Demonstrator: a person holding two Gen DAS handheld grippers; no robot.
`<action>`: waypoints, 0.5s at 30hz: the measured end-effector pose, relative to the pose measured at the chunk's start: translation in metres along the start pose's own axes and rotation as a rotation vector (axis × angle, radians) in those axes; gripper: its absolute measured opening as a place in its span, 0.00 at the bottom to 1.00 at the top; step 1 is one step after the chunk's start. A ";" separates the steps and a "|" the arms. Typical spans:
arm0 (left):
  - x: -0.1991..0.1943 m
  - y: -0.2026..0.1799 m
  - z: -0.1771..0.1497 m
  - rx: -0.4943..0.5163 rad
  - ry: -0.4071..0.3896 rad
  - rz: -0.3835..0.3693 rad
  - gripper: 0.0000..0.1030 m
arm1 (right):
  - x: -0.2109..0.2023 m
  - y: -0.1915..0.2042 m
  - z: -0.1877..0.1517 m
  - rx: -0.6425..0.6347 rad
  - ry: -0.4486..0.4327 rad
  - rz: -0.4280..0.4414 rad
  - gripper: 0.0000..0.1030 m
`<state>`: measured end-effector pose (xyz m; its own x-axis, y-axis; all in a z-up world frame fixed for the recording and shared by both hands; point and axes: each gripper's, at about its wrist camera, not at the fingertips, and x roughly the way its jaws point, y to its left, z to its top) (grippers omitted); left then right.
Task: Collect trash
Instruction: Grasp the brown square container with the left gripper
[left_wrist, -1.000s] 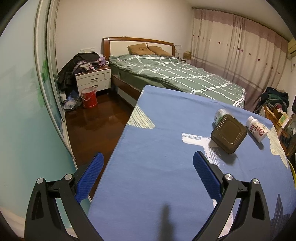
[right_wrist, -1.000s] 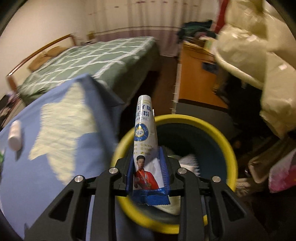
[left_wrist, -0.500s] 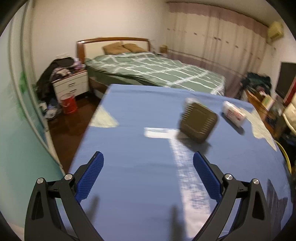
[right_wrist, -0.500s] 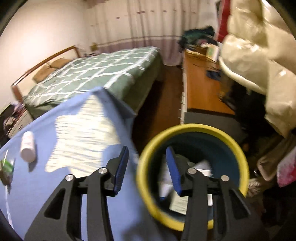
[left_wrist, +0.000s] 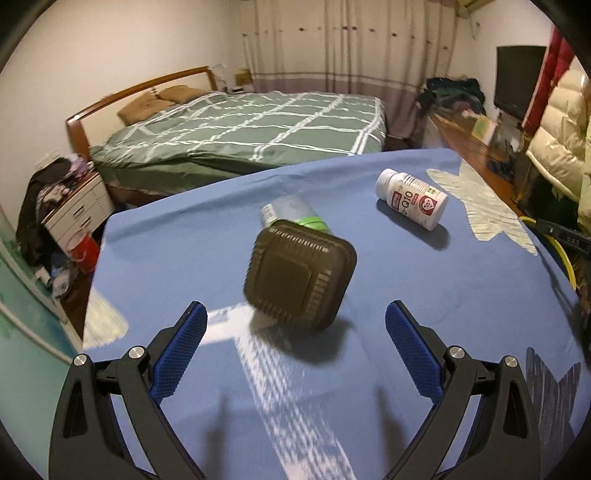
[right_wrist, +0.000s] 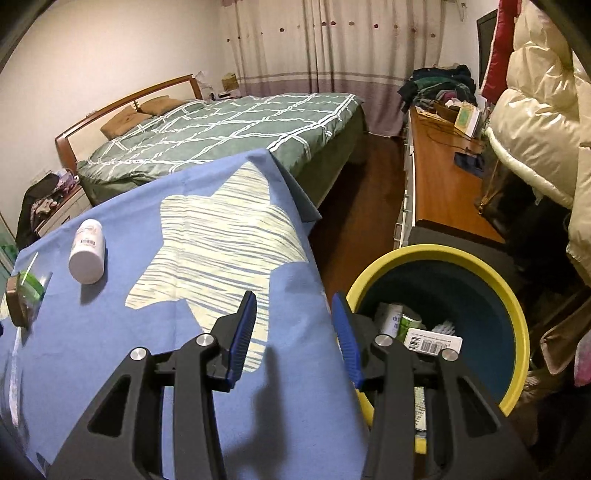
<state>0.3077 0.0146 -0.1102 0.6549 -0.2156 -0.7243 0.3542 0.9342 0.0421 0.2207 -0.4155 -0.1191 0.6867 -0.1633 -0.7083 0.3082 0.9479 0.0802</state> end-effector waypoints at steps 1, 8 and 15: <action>0.005 -0.001 0.003 0.012 0.003 0.002 0.93 | 0.001 0.002 0.002 -0.002 0.001 0.003 0.40; 0.023 -0.007 0.012 0.074 0.036 0.010 0.93 | 0.004 0.008 0.004 -0.005 0.009 0.012 0.40; 0.005 -0.001 0.015 0.162 0.043 0.028 0.93 | 0.003 0.012 0.006 -0.015 0.009 0.032 0.40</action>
<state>0.3206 0.0081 -0.1035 0.6379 -0.1746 -0.7500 0.4415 0.8809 0.1705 0.2300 -0.4066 -0.1166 0.6900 -0.1306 -0.7119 0.2764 0.9566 0.0924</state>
